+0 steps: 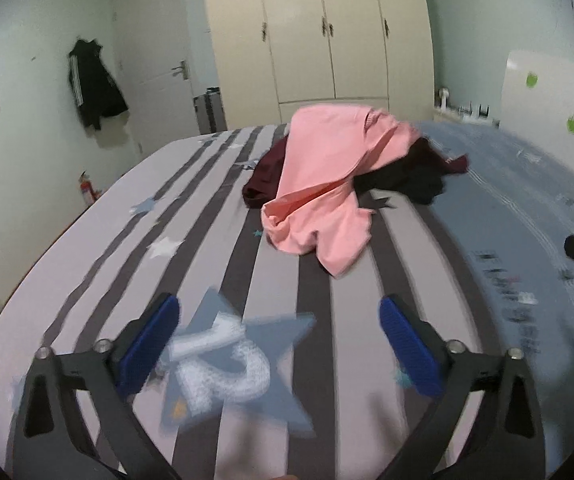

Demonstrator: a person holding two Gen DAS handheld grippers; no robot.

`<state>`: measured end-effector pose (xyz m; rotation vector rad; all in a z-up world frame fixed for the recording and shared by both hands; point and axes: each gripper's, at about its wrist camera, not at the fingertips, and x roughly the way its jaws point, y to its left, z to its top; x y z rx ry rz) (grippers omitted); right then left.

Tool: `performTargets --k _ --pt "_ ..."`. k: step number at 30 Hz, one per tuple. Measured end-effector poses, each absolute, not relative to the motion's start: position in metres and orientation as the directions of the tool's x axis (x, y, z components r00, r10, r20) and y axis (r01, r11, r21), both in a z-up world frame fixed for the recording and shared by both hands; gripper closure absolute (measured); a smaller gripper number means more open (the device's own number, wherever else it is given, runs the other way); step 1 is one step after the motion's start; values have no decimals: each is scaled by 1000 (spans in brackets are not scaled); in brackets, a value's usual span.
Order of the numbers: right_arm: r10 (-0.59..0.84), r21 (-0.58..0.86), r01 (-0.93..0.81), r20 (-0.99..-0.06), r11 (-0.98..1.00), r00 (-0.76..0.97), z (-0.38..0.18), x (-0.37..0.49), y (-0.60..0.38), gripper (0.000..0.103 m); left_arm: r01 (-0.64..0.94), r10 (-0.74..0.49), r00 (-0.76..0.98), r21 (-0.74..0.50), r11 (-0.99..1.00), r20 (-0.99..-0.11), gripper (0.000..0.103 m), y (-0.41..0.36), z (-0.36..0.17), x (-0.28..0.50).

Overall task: Fold clothes
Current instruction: 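Grasp the pink T-shirt with the right tool while the left tool grasps it too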

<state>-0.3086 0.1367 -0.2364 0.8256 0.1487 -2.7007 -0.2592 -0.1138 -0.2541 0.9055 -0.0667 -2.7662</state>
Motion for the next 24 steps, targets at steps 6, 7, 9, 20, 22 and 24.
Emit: performTargets --k 6,7,9,20,22,24 --pt "-256 18 301 -577 -954 -775 -284 -411 96 0 150 -106 -786 -21 -989 -609 6 -150 -285 -346" --pt "-261 28 303 -584 -953 -768 -287 -422 89 0 140 -89 -778 -34 -990 -621 3 -155 -288 -359" --pt "-267 43 303 -600 -952 -754 -292 -446 74 0 142 -88 -765 -35 -989 -638 2 -165 -293 -383" --pt "-279 122 261 -611 -958 -741 -310 -578 7 0 148 -114 -721 8 -989 -683 6 -203 -308 -493" --pt "-292 129 271 -614 -954 -733 -305 -600 -3 0 156 -126 -701 22 -987 -702 8 -206 -317 -503" --pt "-305 133 286 -620 -949 -723 -302 -616 -10 0 161 -136 -675 35 -986 -725 19 -208 -326 -514"
